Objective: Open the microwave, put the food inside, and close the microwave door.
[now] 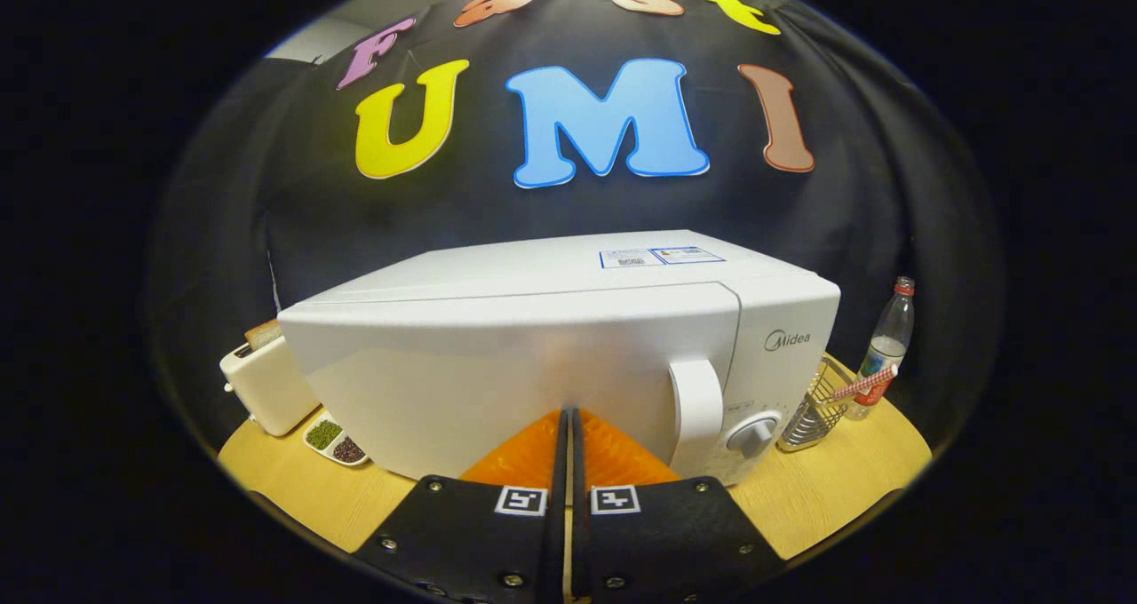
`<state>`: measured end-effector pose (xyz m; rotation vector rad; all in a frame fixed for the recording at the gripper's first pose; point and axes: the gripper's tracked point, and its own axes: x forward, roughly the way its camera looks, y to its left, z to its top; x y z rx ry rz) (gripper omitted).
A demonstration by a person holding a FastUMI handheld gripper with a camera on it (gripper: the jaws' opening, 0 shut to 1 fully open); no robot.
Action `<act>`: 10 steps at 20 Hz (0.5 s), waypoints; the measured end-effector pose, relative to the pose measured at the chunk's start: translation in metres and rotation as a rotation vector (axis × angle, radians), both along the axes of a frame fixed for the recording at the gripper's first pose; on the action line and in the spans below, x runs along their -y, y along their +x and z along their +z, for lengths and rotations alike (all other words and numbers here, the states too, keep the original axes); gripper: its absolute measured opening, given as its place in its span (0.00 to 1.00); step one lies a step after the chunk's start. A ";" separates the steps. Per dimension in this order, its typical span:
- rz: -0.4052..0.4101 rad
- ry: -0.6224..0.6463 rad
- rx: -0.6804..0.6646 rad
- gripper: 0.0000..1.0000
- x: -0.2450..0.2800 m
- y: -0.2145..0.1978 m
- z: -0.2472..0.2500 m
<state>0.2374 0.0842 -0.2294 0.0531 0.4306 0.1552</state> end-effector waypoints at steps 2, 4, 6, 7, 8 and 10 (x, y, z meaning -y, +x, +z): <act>0.014 0.006 0.010 0.04 -0.004 -0.009 0.010; 0.013 -0.012 0.047 0.04 0.000 -0.019 0.027; 0.012 -0.013 0.078 0.04 0.002 -0.032 0.041; 0.007 -0.017 0.090 0.04 0.005 -0.039 0.048; 0.004 -0.015 0.101 0.04 0.005 -0.047 0.056; 0.003 -0.014 0.122 0.04 0.007 -0.064 0.070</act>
